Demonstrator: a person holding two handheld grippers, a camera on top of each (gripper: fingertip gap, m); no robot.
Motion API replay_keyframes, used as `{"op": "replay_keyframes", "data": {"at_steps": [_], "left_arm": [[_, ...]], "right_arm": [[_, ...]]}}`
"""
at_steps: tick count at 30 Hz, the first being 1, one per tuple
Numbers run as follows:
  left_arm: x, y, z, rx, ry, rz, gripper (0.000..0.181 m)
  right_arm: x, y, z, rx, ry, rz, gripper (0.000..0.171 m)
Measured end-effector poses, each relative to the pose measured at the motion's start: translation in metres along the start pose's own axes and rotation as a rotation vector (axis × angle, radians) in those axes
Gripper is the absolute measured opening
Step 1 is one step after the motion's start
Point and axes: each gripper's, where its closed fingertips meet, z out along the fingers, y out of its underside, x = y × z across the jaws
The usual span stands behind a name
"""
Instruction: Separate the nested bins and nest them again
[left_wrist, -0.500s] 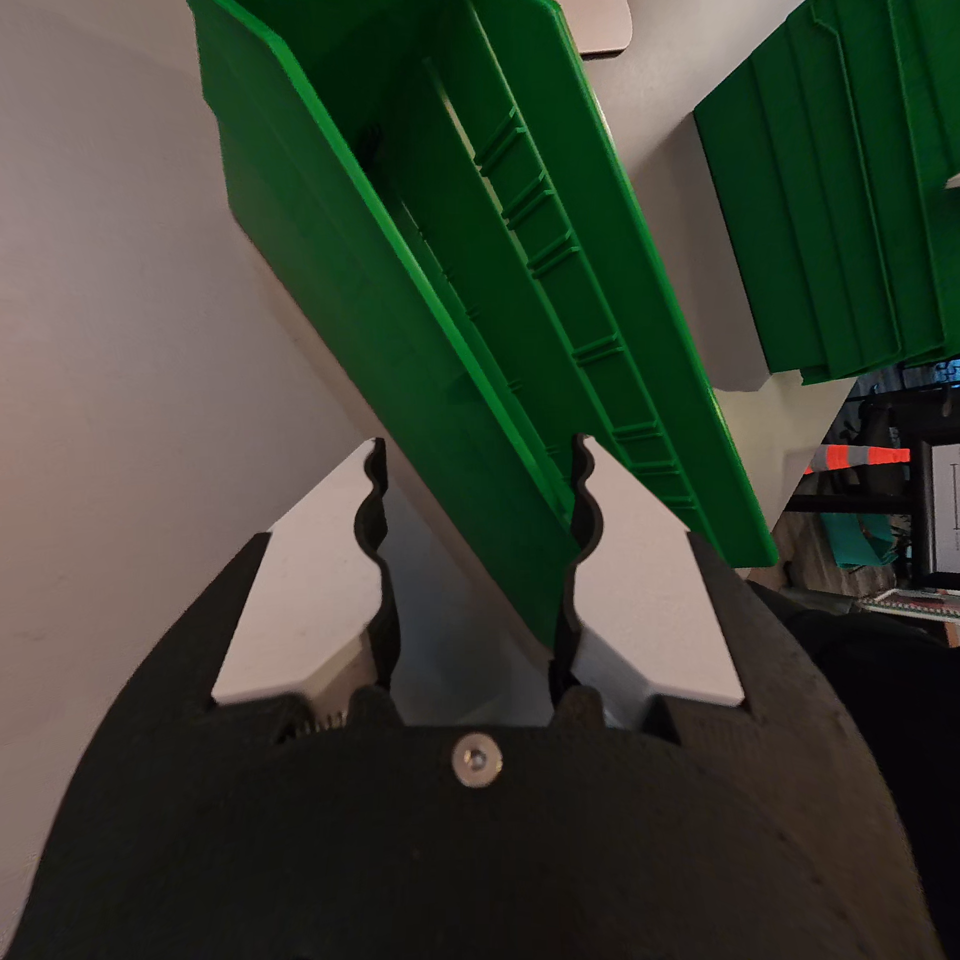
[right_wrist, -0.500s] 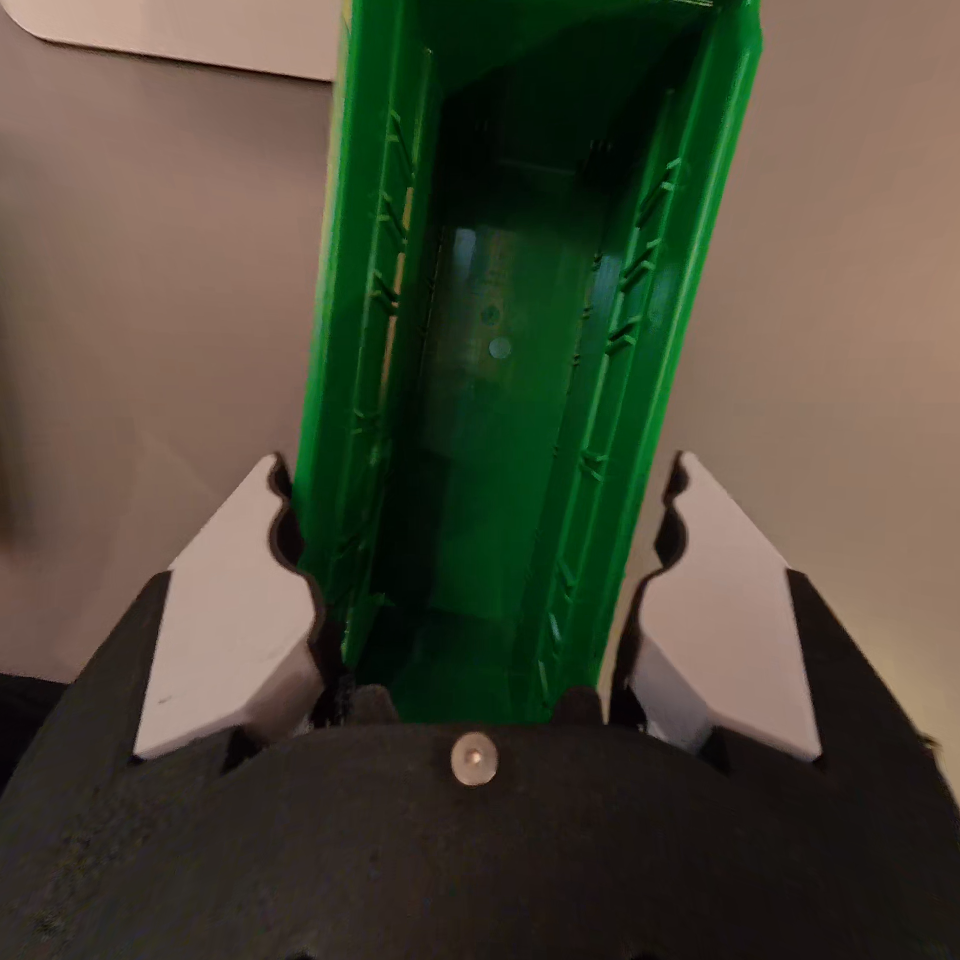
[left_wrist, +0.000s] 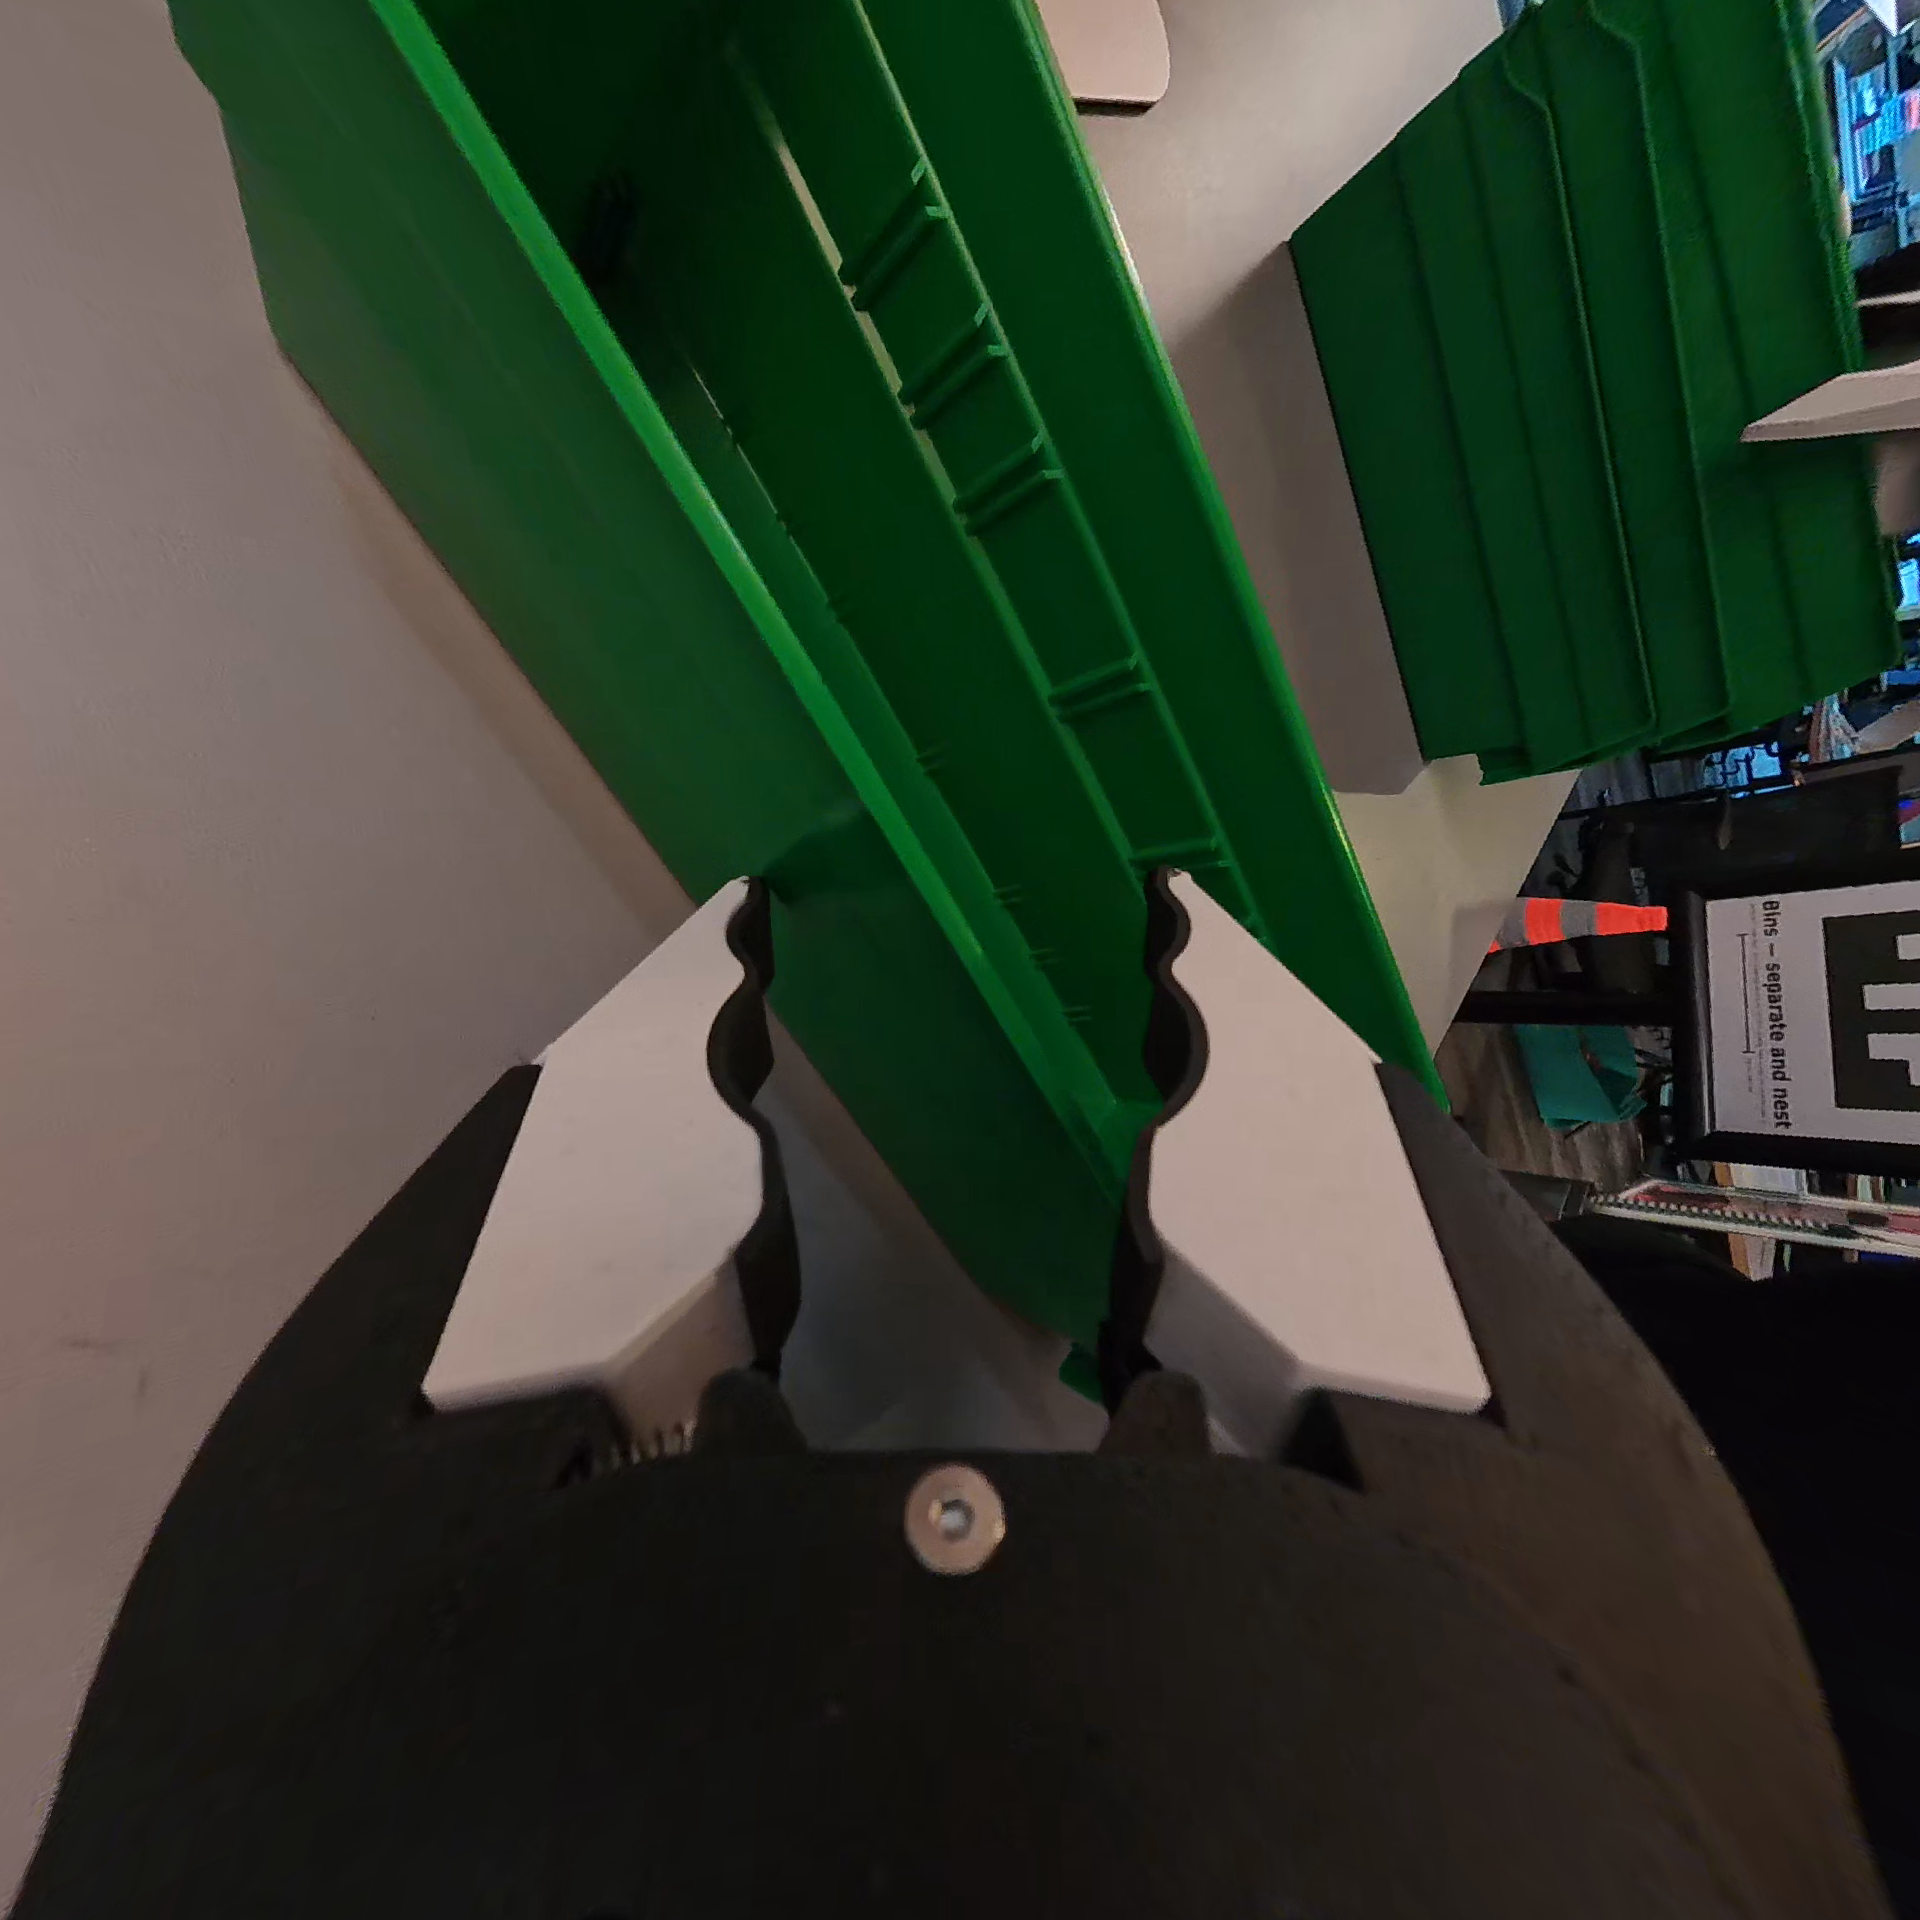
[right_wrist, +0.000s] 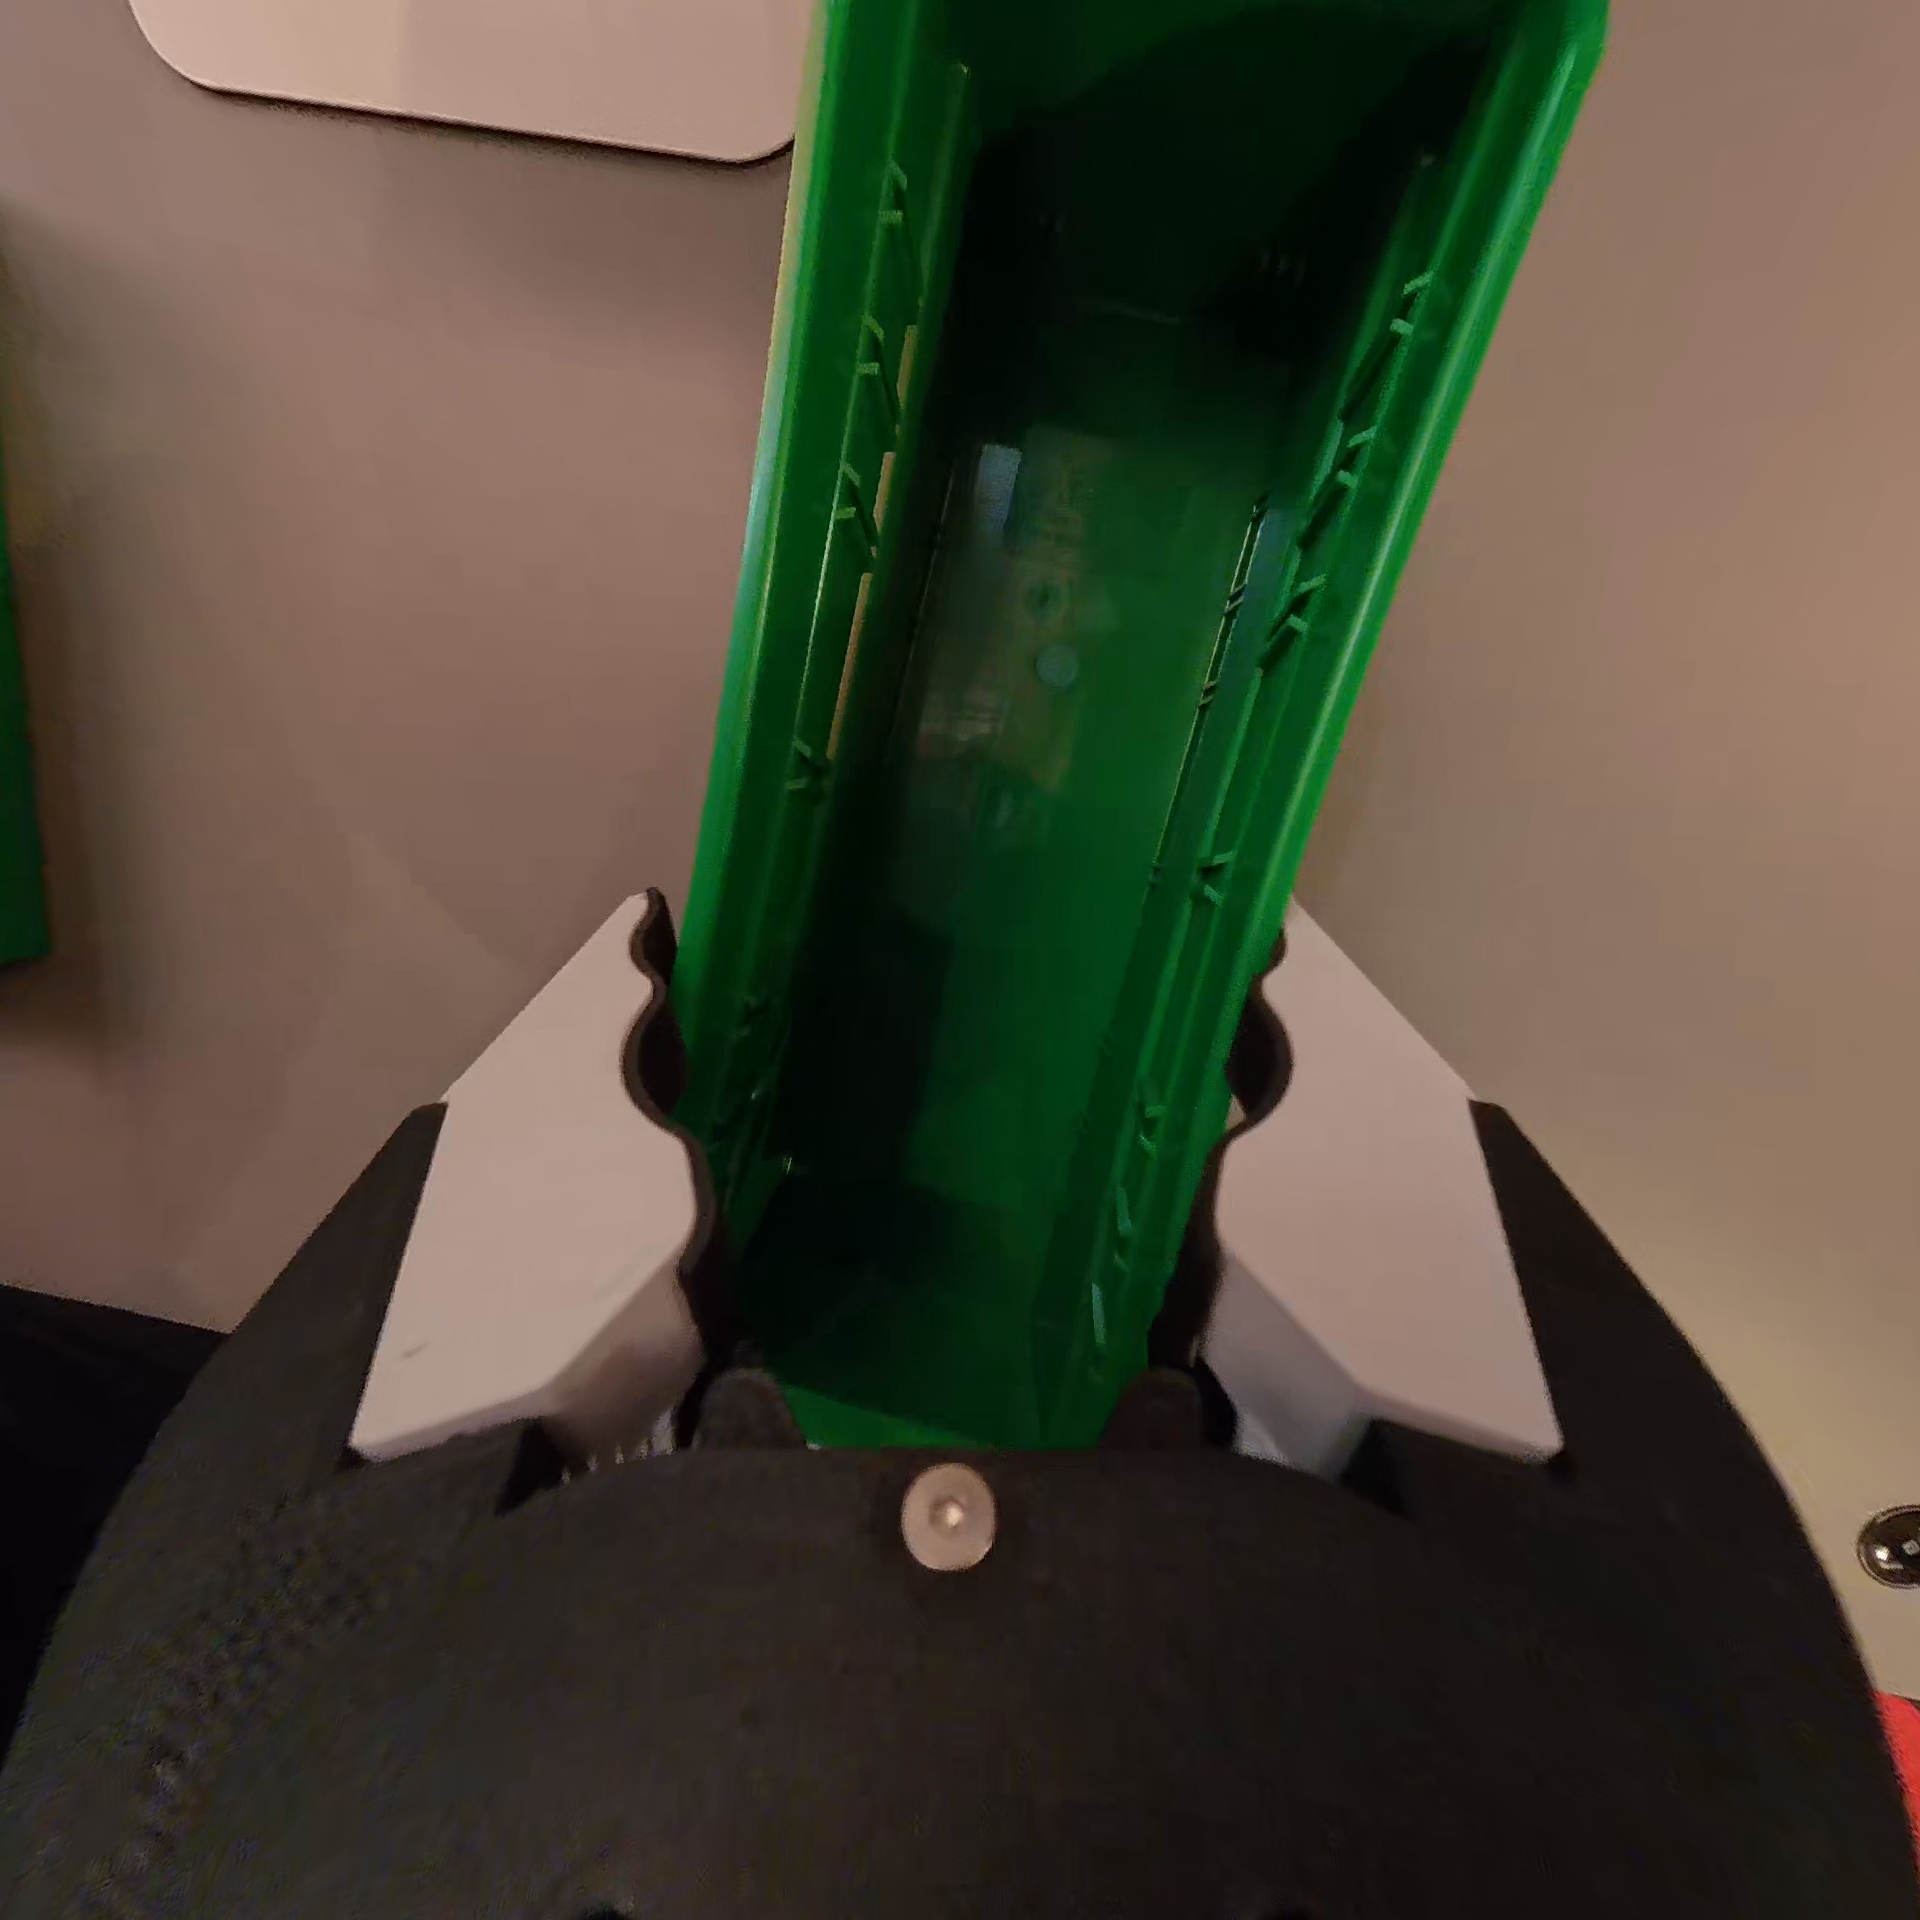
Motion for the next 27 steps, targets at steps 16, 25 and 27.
{"op": "replay_keyframes", "data": {"at_steps": [16,25,27], "left_arm": [[0.0,0.001,0.0,-0.004,-0.01,0.005,0.071],[0.011,0.0,0.005,0.019,0.03,-0.051,0.076],[0.016,0.0,0.009,0.034,0.053,-0.082,0.075]], "right_arm": [[0.004,0.0,0.008,0.122,0.058,0.017,0.115],[-0.006,-0.023,-0.027,0.127,0.117,-0.062,0.134],[-0.008,-0.024,-0.019,0.086,0.11,-0.089,0.135]]}}
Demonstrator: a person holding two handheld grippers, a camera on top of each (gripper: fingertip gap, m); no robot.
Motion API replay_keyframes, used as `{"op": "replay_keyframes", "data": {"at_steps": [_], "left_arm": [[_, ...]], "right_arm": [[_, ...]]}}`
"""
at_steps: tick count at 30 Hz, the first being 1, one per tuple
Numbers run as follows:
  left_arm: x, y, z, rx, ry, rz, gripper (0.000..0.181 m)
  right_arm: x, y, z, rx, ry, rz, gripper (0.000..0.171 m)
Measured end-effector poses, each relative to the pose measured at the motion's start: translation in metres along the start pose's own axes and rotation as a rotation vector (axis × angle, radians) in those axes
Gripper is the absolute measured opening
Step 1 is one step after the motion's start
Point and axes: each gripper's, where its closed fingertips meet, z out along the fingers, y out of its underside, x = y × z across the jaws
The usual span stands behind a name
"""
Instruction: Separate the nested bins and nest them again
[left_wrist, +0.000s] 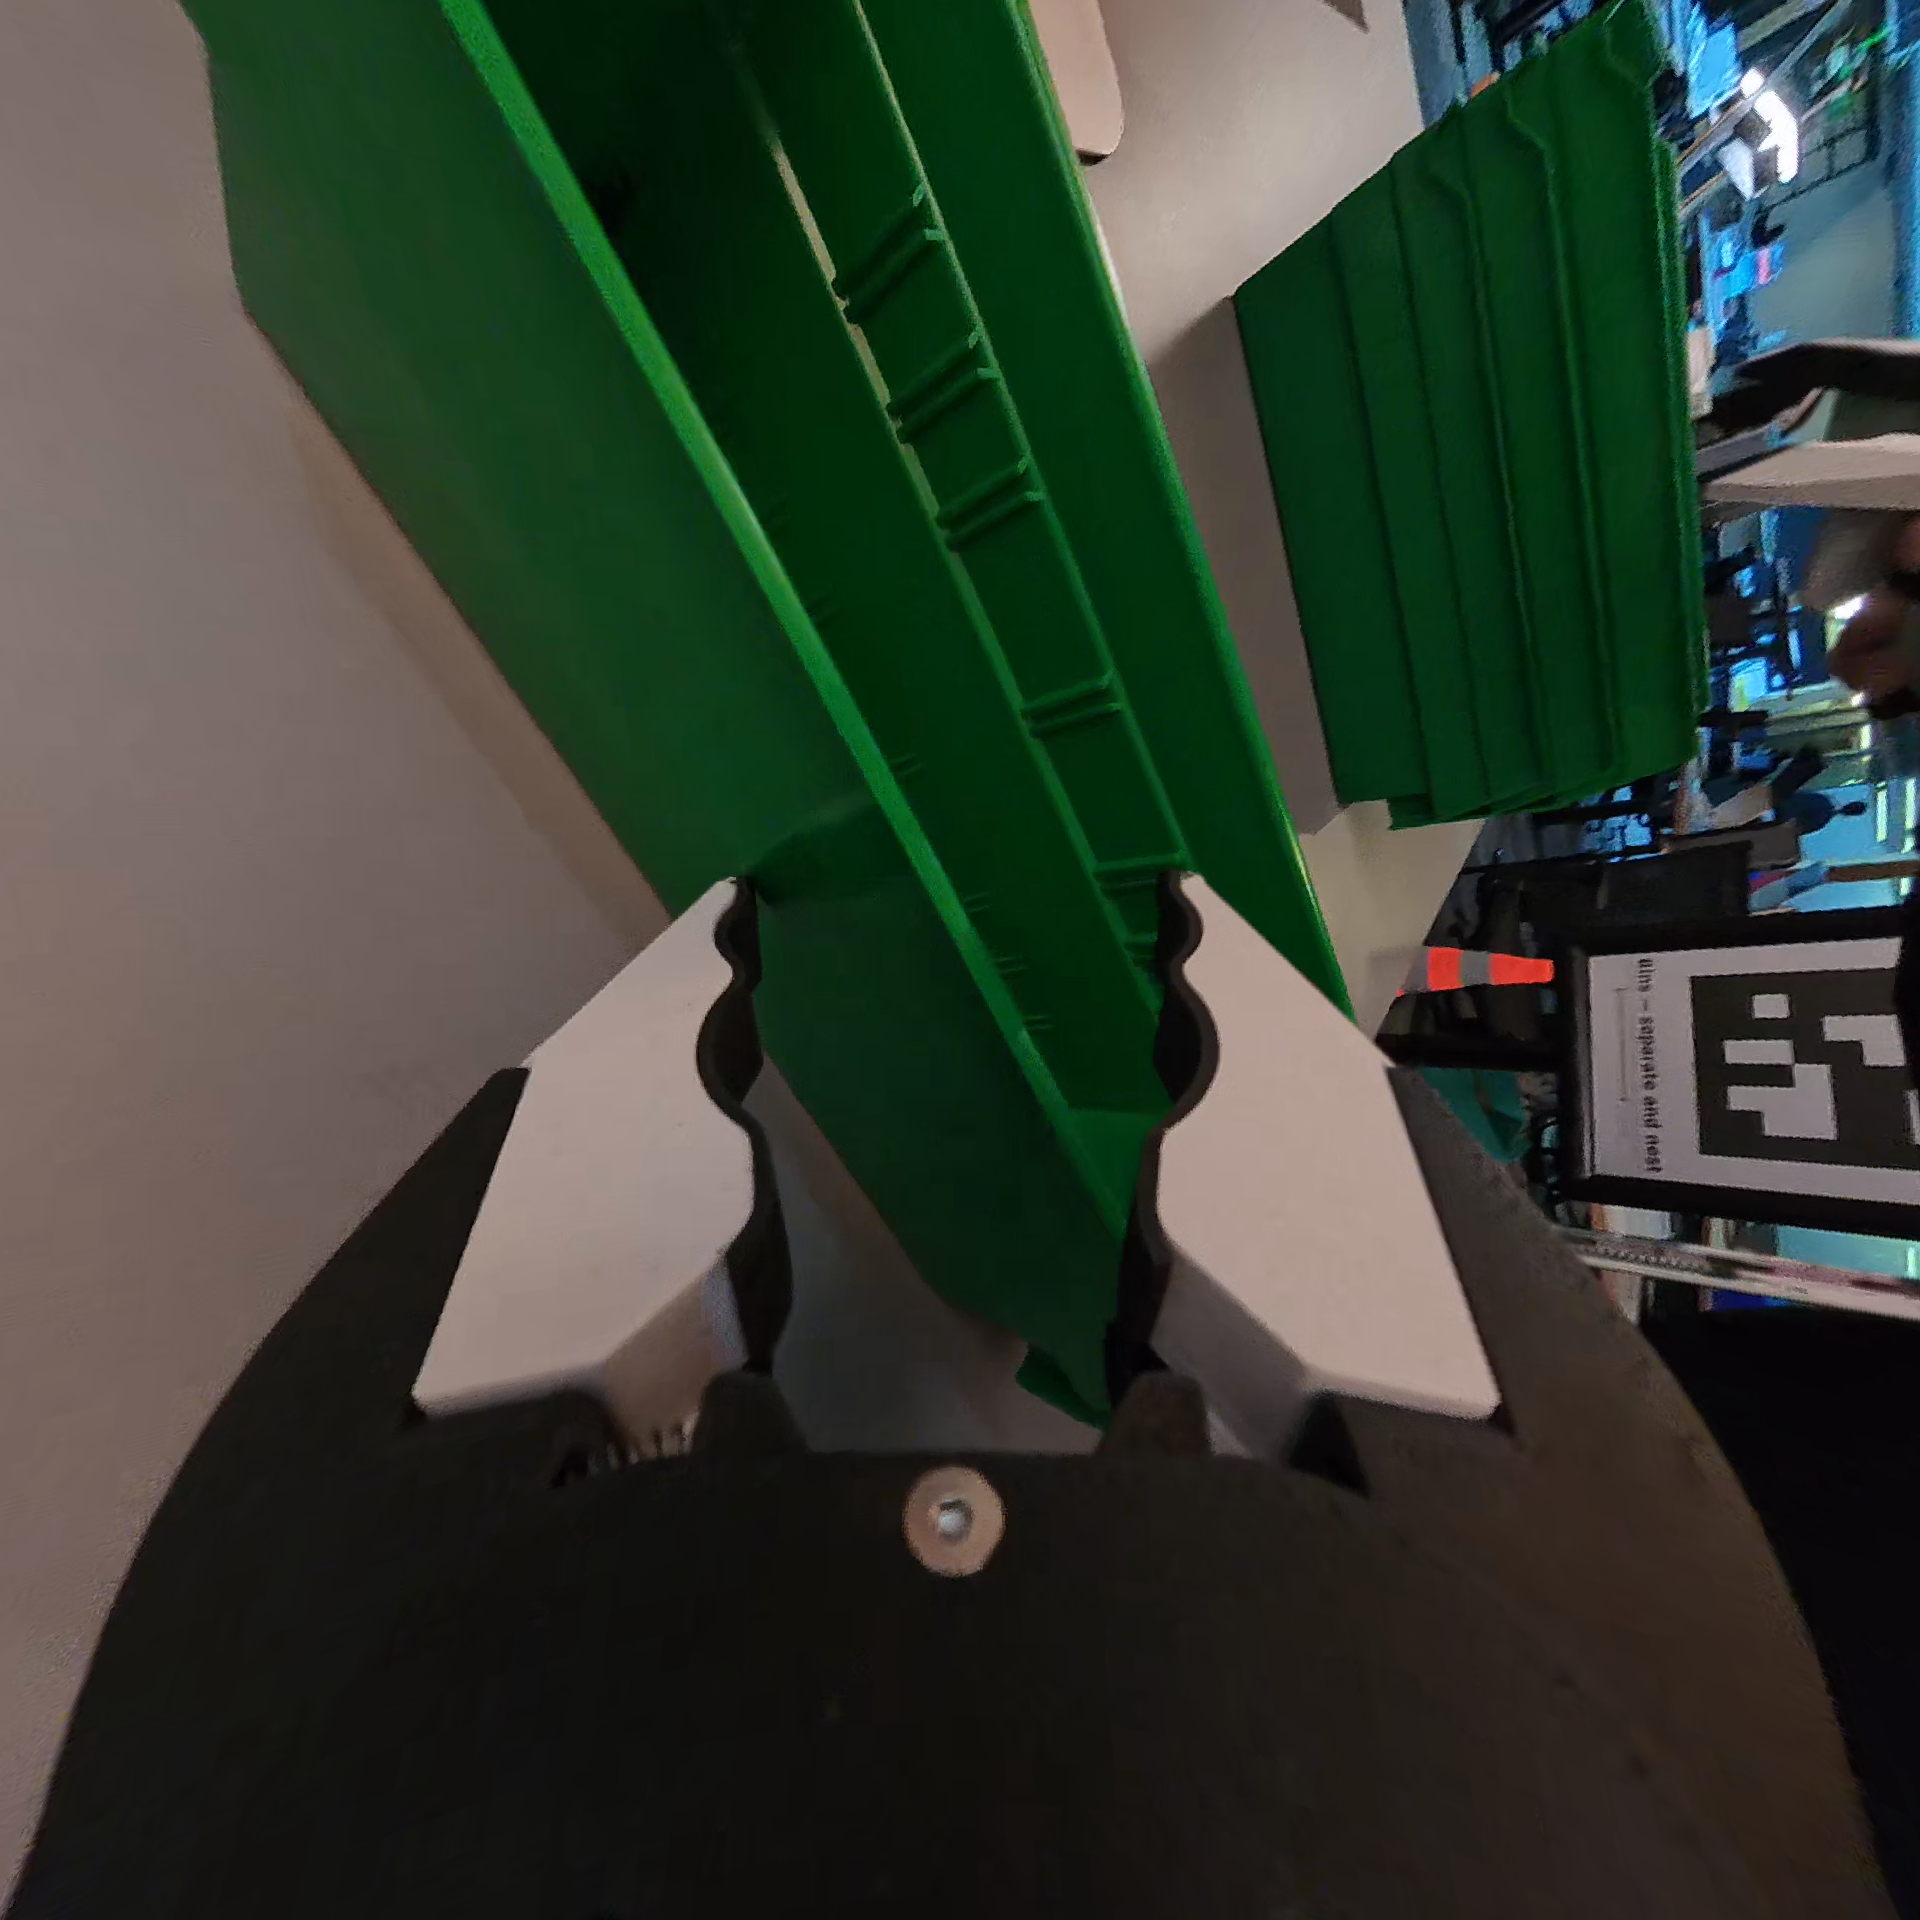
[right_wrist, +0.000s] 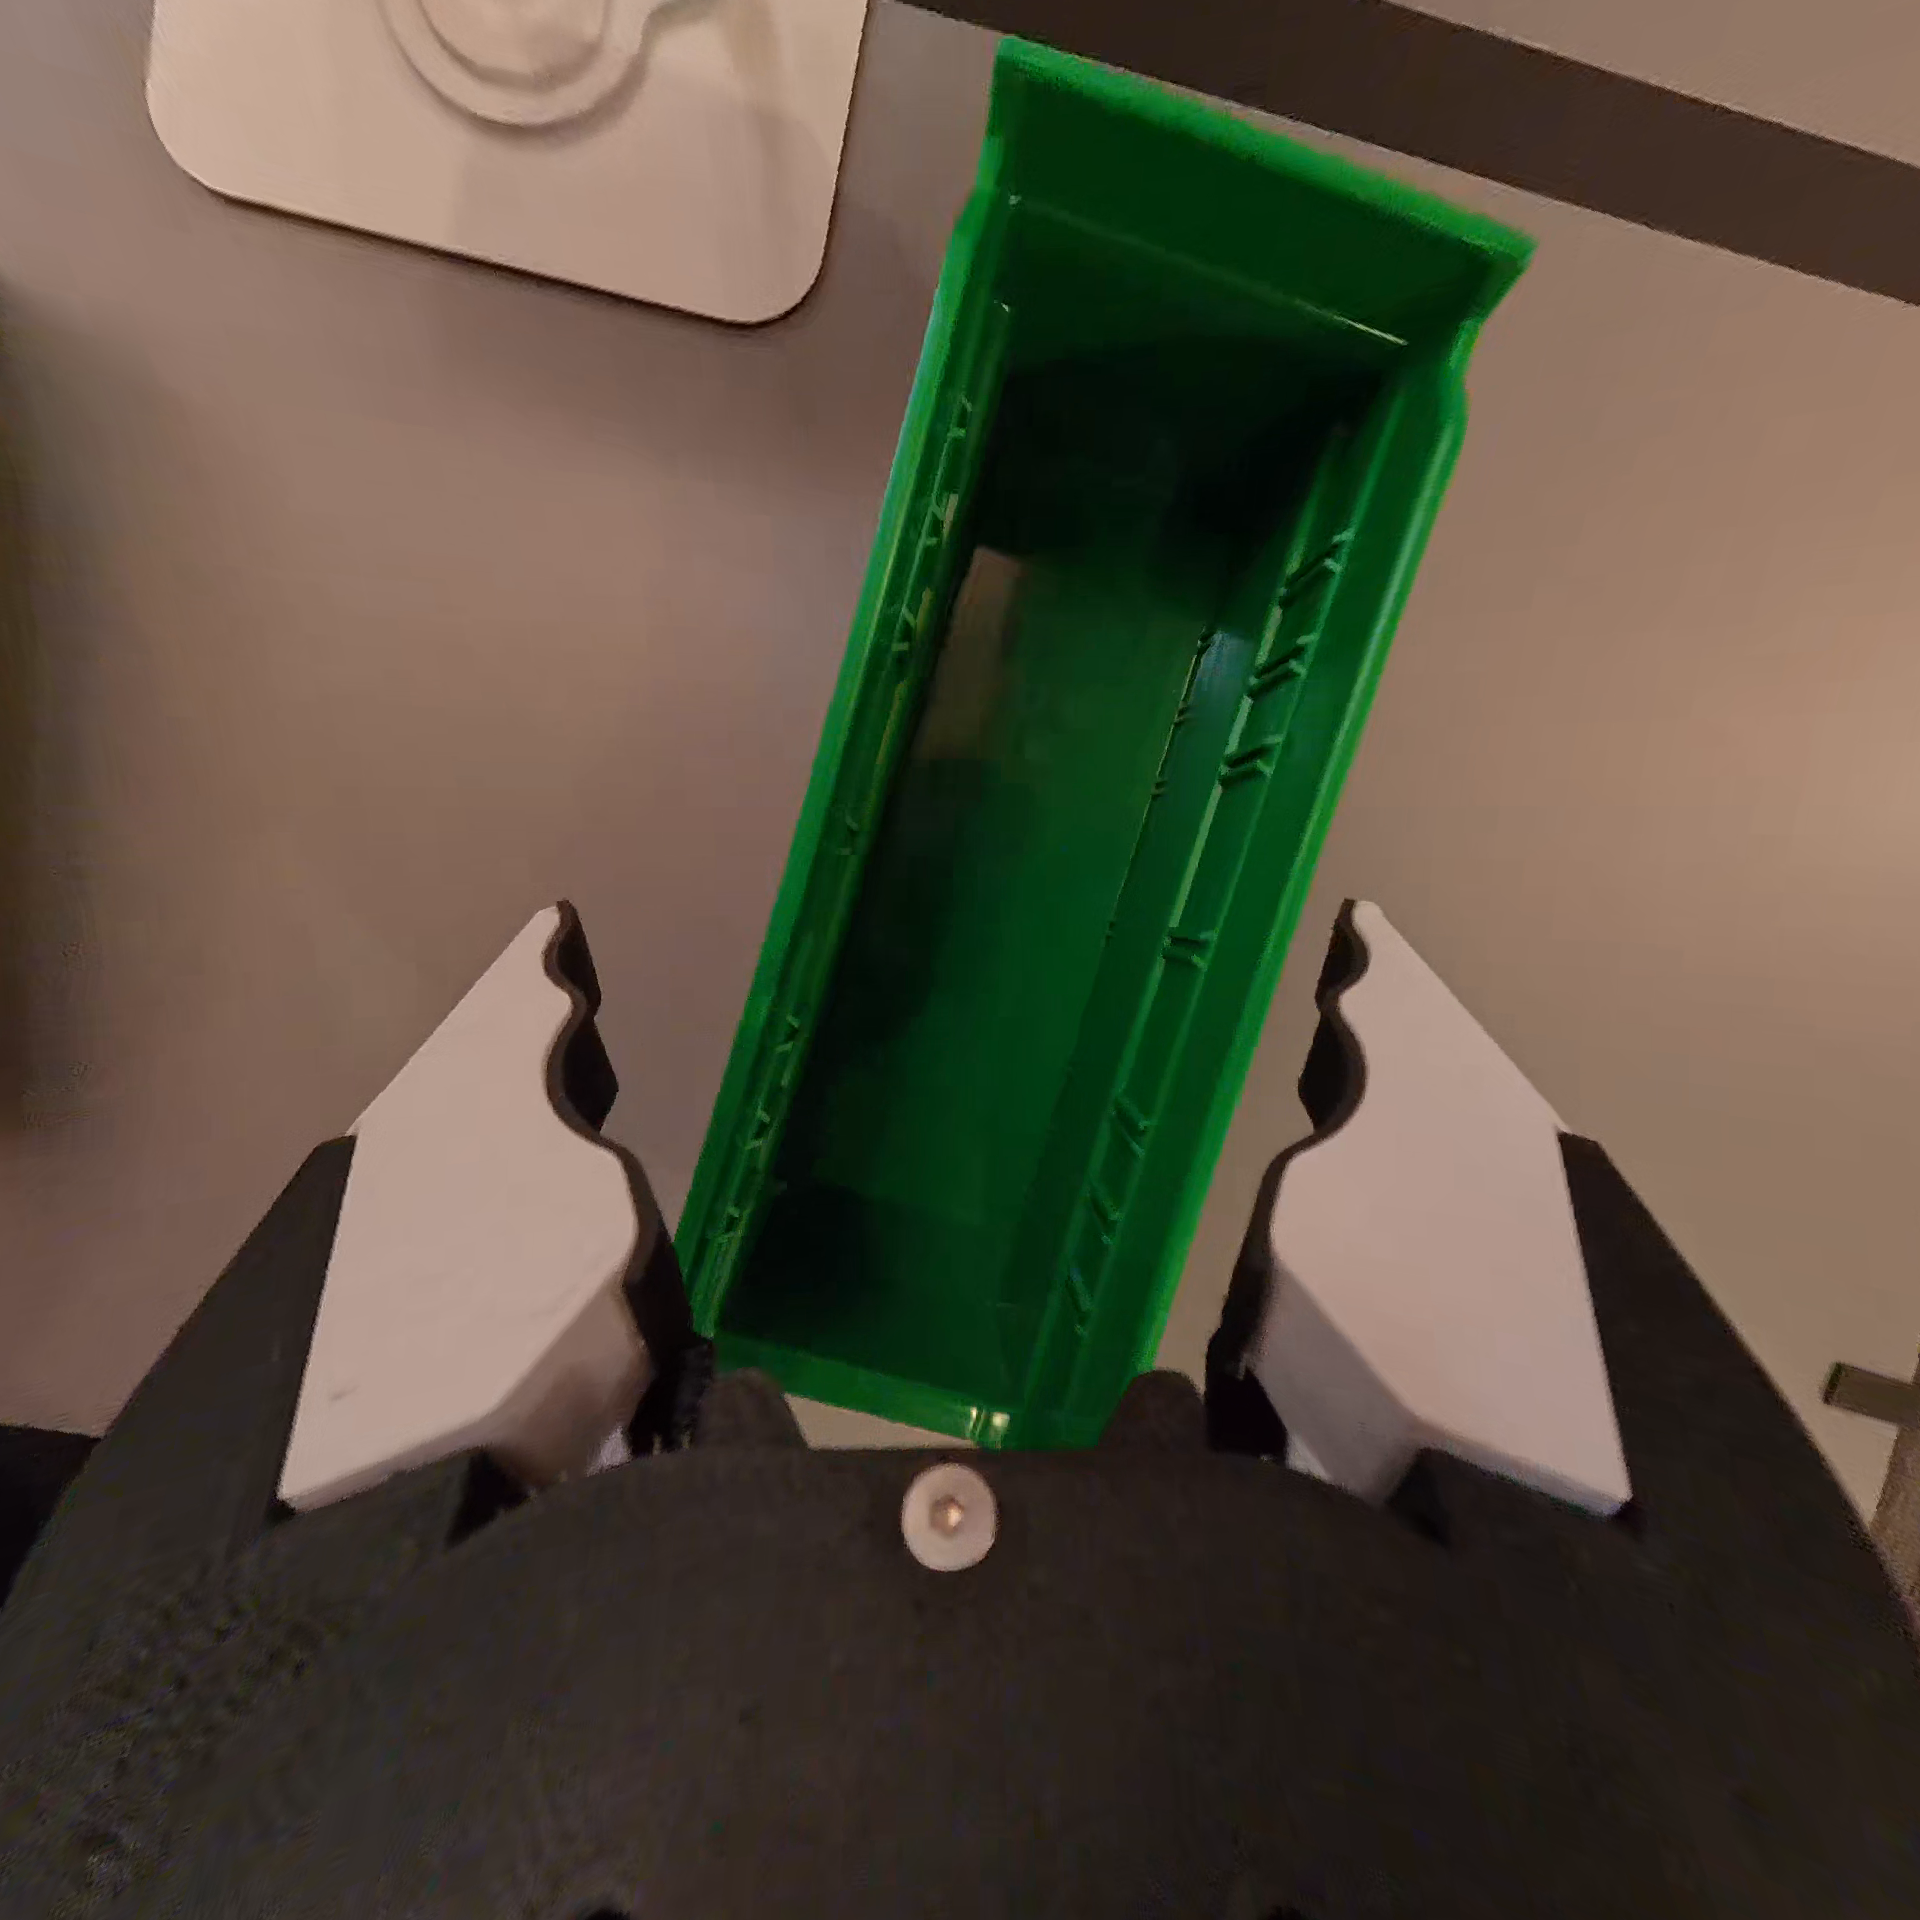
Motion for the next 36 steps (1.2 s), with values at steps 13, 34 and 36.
{"op": "replay_keyframes", "data": {"at_steps": [13,34,36], "left_arm": [[0.06,0.014,0.045,0.017,0.067,-0.043,0.095],[0.048,0.03,0.017,-0.018,0.231,-0.066,0.041],[0.05,0.028,0.016,-0.003,0.251,-0.081,0.041]], "right_arm": [[-0.254,-0.028,0.013,0.016,-0.466,-0.148,0.138],[-0.286,0.019,0.081,-0.134,-0.368,-0.437,0.114],[-0.283,0.017,0.079,-0.128,-0.389,-0.411,0.109]]}}
